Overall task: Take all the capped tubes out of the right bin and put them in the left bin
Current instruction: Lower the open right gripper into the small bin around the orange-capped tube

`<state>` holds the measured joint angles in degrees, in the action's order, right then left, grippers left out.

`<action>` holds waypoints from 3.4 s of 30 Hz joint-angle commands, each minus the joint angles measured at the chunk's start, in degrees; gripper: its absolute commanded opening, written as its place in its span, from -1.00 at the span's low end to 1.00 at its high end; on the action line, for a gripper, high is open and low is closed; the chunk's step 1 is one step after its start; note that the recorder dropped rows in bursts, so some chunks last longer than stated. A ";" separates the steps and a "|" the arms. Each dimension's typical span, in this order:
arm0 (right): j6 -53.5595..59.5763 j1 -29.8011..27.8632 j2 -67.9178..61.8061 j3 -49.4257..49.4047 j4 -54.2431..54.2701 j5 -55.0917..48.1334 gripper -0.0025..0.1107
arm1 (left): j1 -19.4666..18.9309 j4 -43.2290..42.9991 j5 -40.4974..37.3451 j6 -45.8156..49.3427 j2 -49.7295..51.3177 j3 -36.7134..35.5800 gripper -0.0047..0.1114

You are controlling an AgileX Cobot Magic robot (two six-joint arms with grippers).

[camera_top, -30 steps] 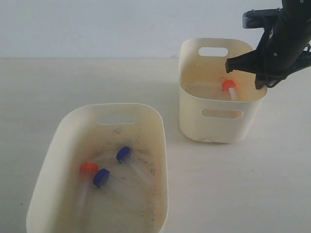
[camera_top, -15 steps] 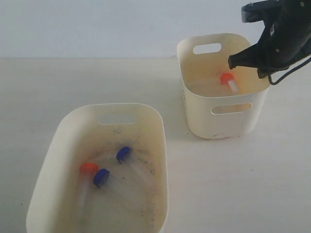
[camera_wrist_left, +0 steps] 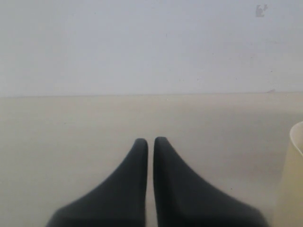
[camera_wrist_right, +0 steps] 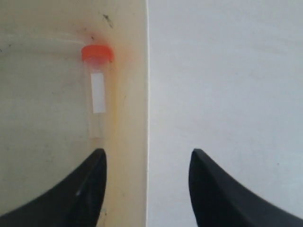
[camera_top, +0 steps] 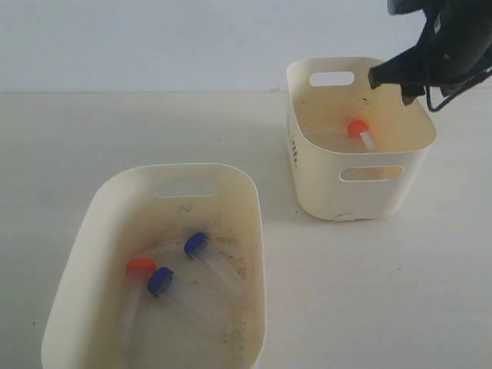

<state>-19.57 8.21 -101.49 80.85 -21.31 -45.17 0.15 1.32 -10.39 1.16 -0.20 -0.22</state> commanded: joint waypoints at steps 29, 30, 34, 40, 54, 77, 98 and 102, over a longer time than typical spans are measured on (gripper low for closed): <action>-3.80 6.57 -29.52 38.73 3.00 -24.79 0.14 | 0.41 0.19 0.54 -0.24 0.20 0.22 -0.85; -4.14 6.83 -29.78 38.73 3.00 -24.79 0.16 | 0.41 0.19 0.54 -0.24 0.20 0.22 -0.85; -5.16 7.68 -31.17 38.73 1.49 -24.79 0.16 | 0.41 0.19 0.54 -0.24 0.20 0.22 -0.85; -5.80 7.78 -33.60 38.73 -3.45 -24.79 0.16 | 0.41 0.19 0.54 -0.24 0.20 0.22 -0.85; -6.84 7.78 -37.02 38.73 -4.00 -24.79 0.16 | 0.41 0.19 0.54 -0.24 0.20 0.22 -0.85; -7.11 7.68 -39.13 38.73 -6.30 -24.79 0.16 | 0.41 0.19 0.54 -0.24 0.20 0.22 -0.85; -4.66 7.68 -40.55 38.73 -4.90 -24.79 0.16 | 0.41 0.19 0.54 -0.24 0.20 0.22 -0.85; -4.66 7.68 -39.76 38.73 -8.78 -24.79 0.16 | 0.41 0.19 0.54 -0.24 0.20 0.22 -0.85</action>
<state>-24.52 16.04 -141.68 119.66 -26.70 -69.84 0.15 1.32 -10.39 1.16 -0.20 -0.22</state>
